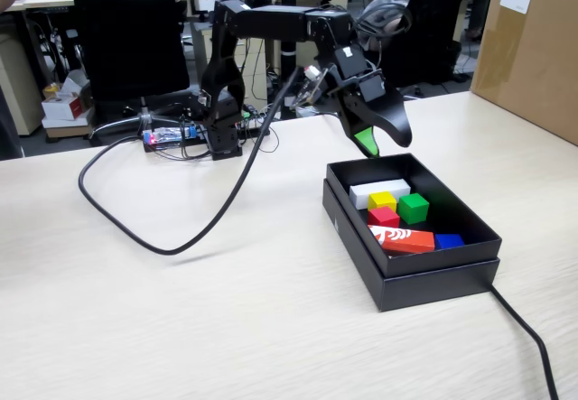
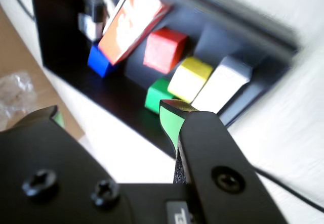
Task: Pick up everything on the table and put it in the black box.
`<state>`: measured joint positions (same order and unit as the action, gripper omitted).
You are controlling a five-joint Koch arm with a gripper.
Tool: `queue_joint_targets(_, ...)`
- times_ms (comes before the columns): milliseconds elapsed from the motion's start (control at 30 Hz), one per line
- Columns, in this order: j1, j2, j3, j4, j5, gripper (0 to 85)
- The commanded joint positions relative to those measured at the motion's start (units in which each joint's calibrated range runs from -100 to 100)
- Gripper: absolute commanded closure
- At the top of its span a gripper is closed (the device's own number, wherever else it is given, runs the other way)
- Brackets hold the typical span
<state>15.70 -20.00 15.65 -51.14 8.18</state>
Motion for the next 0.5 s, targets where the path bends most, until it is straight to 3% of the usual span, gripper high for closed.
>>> queue_joint_targets(0,-1.61,-10.12,-2.15,-0.56,-1.66,40.0)
queue_joint_targets(200,-6.64,-20.79,-13.93,1.6,-4.44,36.8)
queue_joint_targets(467,-13.14,-34.45,-35.78,16.37,-7.72,37.0)
